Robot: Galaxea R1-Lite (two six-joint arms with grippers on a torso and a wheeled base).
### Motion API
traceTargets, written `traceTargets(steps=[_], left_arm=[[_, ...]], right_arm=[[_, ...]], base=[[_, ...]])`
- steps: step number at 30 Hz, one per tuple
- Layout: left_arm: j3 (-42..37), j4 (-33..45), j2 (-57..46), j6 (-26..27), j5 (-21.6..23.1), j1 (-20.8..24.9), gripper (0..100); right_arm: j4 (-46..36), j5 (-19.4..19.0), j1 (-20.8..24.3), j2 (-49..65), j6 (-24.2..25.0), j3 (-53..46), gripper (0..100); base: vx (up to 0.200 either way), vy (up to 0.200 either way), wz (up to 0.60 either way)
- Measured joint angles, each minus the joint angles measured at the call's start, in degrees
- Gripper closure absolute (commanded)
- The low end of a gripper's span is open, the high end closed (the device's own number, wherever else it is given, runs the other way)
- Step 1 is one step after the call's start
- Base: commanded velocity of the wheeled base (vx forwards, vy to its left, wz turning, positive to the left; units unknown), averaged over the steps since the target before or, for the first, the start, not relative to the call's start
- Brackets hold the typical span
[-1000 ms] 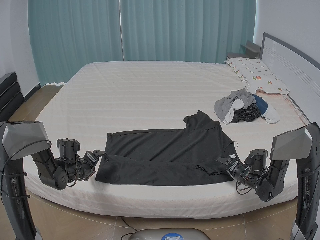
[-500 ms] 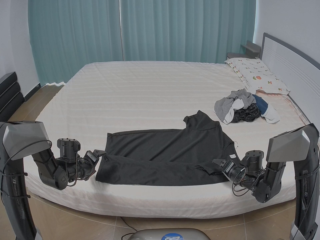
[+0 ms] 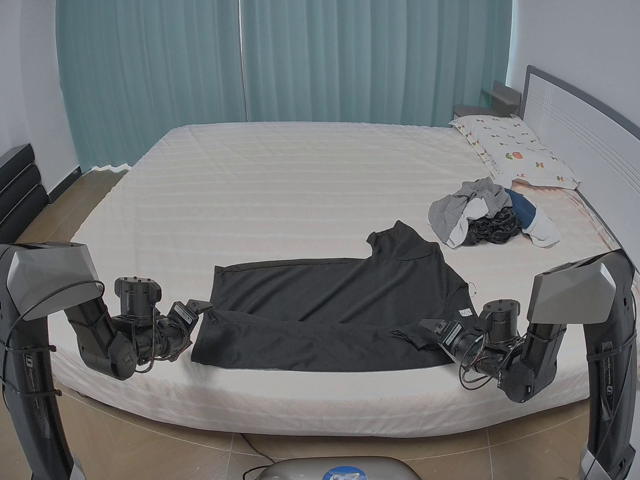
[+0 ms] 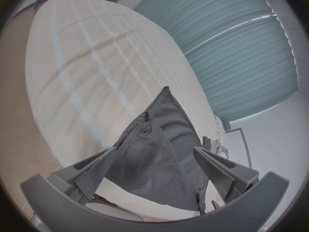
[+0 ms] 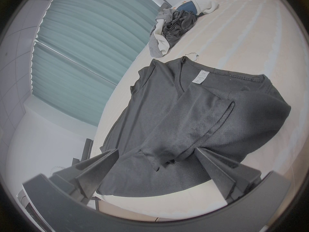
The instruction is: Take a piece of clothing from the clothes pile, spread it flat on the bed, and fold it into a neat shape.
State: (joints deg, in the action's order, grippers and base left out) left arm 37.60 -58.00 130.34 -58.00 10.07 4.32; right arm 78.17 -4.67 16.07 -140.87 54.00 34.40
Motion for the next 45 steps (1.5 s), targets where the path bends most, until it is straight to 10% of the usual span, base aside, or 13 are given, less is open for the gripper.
traceTargets(steps=[13,14,45], left_arm=[[0.1,0.0,0.0,0.0,-0.2,0.0,0],[0.1,0.0,0.0,0.0,-0.2,0.0,0],[0.0,-0.1,0.1,0.0,-0.2,-0.1,0]], right_arm=[[-5.4,0.6,-0.7,0.0,-0.1,4.1,0],[-5.4,0.6,-0.7,0.0,-0.1,4.3,100],[-5.5,0.4,-0.5,6.8,-0.2,-4.9,100]], base=[[0.0,0.0,0.0],[0.0,0.0,0.0],[0.0,0.0,0.0]])
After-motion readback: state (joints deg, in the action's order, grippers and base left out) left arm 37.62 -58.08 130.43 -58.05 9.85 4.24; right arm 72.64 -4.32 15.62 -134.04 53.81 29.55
